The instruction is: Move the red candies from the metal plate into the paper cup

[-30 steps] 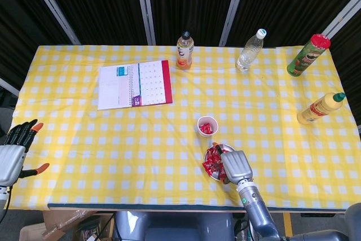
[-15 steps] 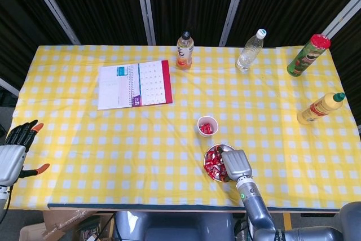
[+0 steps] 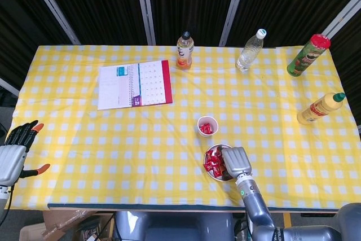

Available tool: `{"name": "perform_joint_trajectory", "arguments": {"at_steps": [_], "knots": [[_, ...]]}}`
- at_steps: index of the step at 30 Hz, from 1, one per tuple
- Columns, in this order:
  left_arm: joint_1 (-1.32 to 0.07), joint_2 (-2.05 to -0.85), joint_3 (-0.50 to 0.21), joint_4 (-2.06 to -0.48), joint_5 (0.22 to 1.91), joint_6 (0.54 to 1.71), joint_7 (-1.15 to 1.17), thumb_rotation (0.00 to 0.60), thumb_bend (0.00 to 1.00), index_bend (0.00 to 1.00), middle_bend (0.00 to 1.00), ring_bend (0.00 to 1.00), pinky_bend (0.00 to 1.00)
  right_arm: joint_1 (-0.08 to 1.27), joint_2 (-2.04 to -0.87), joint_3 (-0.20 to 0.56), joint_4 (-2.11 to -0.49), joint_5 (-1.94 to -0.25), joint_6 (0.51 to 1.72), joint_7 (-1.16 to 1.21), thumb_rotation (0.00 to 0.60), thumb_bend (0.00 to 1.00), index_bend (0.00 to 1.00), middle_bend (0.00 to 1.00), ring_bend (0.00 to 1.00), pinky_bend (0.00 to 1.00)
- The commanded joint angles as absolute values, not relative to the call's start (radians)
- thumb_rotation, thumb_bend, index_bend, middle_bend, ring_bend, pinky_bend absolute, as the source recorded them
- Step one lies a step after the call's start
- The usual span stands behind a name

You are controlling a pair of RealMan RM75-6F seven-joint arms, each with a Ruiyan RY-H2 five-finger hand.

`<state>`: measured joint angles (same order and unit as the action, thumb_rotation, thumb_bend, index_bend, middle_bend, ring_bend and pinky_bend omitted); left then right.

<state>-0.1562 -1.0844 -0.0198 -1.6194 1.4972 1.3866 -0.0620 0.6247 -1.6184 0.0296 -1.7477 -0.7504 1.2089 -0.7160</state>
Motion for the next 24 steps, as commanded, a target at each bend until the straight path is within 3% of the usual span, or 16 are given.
{"name": "perform_joint_trajectory", "arguments": {"at_steps": [1,24], "knots": [[-0.156,-1.084,-0.02,-1.619,1.497,1.387,-0.062,0.6,0.0,0.0,0.0,0.0,0.0,0.616,-1.628,0.034,-1.727,-0.779,1.203,-0.689,0.6,0.5,0.68,0.82,0.88,0.95],[-0.157,-1.084,-0.022,-1.629,1.49,1.385,-0.055,0.6,0.0,0.0,0.0,0.0,0.0,0.599,-1.566,0.111,-1.8,-0.927,1.244,-0.608,0.6,0.52,0.7,0.82,0.89,0.95]]}}
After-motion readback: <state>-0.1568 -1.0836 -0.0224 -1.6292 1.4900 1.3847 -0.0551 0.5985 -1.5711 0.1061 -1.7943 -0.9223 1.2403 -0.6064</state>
